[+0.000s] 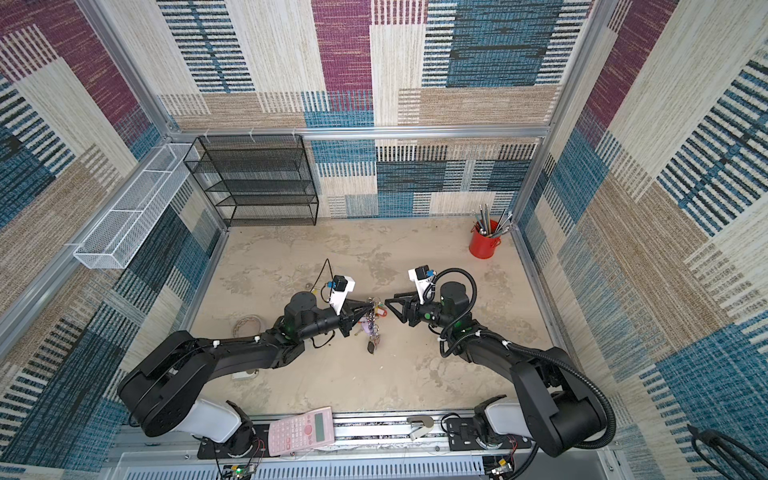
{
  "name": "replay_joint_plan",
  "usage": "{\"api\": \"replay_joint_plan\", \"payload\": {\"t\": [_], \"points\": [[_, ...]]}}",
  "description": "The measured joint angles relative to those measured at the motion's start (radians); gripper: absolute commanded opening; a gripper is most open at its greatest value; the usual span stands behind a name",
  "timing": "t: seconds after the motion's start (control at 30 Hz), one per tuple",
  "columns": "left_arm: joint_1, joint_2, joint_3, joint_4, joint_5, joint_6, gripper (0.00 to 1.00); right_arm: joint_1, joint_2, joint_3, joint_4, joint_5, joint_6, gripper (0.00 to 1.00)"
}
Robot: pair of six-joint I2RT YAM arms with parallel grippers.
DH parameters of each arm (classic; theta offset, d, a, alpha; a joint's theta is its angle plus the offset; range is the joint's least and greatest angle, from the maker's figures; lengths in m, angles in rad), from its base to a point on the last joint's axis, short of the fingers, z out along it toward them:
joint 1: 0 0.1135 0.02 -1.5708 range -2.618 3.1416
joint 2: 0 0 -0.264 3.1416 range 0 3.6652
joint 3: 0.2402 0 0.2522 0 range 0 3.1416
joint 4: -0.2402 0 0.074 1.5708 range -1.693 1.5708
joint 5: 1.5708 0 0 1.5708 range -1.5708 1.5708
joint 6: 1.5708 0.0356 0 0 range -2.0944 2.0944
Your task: Put the keys on the keyring
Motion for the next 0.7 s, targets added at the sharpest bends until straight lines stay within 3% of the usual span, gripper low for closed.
{"api": "replay_joint_plan", "payload": {"t": [0.27, 0.7], "points": [[-0.08, 0.03, -0.041, 0.092, -0.169, 0.185, 0.0, -0.014, 0.052, -0.022, 0.072, 0.098, 0.045, 0.62], [-0.183, 0.191, -0.095, 0.269, -0.337, 0.445, 0.0, -0.024, 0.166, -0.033, 0.172, 0.112, 0.075, 0.67]]}}
